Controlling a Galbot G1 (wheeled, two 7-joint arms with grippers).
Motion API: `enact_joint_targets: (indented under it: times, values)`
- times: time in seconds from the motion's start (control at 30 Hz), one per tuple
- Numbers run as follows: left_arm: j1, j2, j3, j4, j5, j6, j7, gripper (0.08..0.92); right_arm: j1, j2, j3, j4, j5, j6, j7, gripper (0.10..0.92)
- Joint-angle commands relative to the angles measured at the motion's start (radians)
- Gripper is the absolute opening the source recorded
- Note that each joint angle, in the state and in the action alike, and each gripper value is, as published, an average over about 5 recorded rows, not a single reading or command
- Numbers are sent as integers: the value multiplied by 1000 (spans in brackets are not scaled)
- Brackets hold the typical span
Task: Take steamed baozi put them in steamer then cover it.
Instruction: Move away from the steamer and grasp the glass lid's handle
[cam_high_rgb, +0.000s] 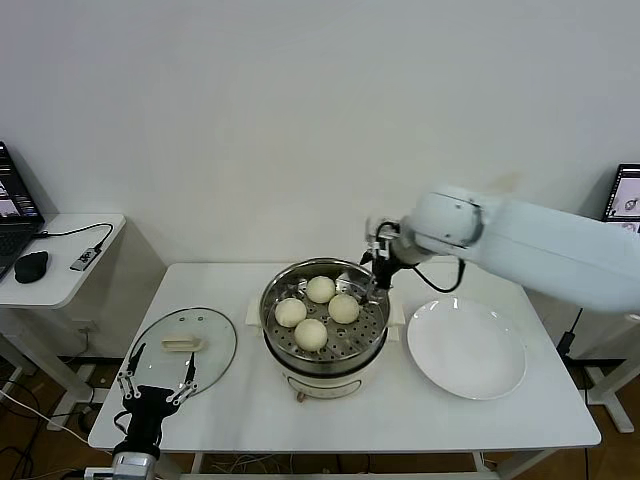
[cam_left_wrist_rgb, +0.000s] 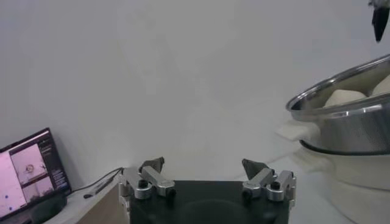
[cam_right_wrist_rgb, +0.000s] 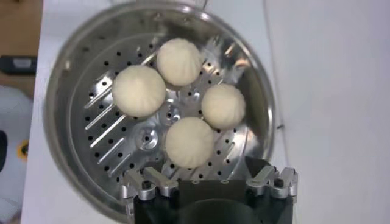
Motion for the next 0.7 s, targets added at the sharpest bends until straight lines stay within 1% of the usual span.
enact_joint_targets:
  times: [0.03,0.17,0.23,0.3,0.4,0.5,0.6,0.7]
  values:
    - [-3,-3,6,6,5,-1,-1,823,-425,-368,409,266,56,192,355,823]
    - [-5,-7,11,10,11,-2,-1,823,-904,-416,873,294,6,305,430,823]
    - [-7,-10,13,13,14,-2,-1,823,-1153,-394,1118,304,-38,355,457,823]
    - [-9,-13,16,19,18,-4,-2,823,-1381,-337,1349,312,-95,399,475,823]
    - [-11,-16,20,29,23,-11,-5,823,-1619,-189,1589,308,-227,481,475,823]
    - [-14,-21,25,37,28,-22,-9,823,-1743,-3,1743,297,-348,571,449,823]
    - [-19,-26,34,48,34,-35,-14,823,-1818,166,1865,298,-420,648,413,823]
    - [-24,-31,46,57,38,-52,-17,823,-1863,319,1942,309,-460,698,376,823]
